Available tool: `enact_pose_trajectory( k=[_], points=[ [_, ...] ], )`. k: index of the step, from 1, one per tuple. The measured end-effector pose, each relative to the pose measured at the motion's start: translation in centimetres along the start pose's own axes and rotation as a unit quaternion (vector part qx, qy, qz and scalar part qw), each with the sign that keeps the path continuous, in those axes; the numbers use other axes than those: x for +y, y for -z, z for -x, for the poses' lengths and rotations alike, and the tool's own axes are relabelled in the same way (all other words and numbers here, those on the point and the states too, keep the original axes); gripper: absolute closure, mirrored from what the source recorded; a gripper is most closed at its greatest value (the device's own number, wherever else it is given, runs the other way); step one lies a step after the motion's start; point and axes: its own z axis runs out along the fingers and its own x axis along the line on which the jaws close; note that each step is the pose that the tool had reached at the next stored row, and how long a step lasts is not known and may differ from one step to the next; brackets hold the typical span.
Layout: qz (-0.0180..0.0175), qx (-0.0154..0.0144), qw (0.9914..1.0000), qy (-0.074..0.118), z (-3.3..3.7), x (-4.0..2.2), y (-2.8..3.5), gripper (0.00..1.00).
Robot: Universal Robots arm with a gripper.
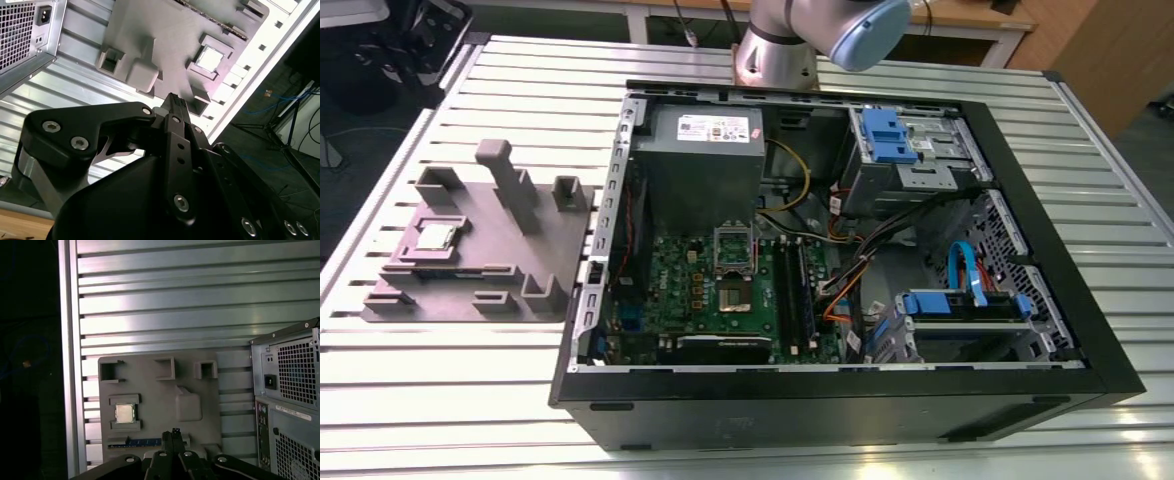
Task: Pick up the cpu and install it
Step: 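Reach for the cpu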
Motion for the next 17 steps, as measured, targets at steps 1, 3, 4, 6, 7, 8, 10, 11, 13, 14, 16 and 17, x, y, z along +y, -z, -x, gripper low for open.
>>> enact_pose_trajectory(
  k=[1, 3, 4, 6, 7, 8, 10, 11, 13, 14, 16, 17],
  points=[
    [0.0000, 0.0000, 1.00000, 0.000, -0.10, -0.01, -0.01, 0.90],
    [0.0000, 0.0000, 1.00000, 0.000, -0.31, -0.02, -0.02, 0.90],
    [0.0000, 0.0000, 1.00000, 0.000, -0.40, -0.03, -0.03, 0.90],
    [0.0000, 0.0000, 1.00000, 0.000, -0.60, -0.05, -0.05, 0.90],
    [0.0000, 0.0000, 1.00000, 0.000, -0.70, -0.05, -0.05, 0.90],
    [0.0000, 0.0000, 1.00000, 0.000, -0.80, -0.06, -0.06, 0.90],
    [0.0000, 0.0001, 1.00000, 0.000, -1.03, -0.08, -0.08, 0.90],
    [0.0000, 0.0001, 1.00000, 0.000, -1.14, -0.09, -0.08, 0.90],
    [0.0000, 0.0000, 1.00000, 0.000, -1.37, -0.11, -0.10, 0.90],
    [0.0000, 0.0000, 1.00000, 0.000, -1.47, -0.12, -0.11, 0.90],
    [0.0000, 0.0001, 1.00000, 0.000, -1.66, -0.13, -0.13, 0.90],
    [0.0000, 0.0001, 1.00000, 0.000, -1.77, -0.14, -0.13, 0.90]
  ],
)
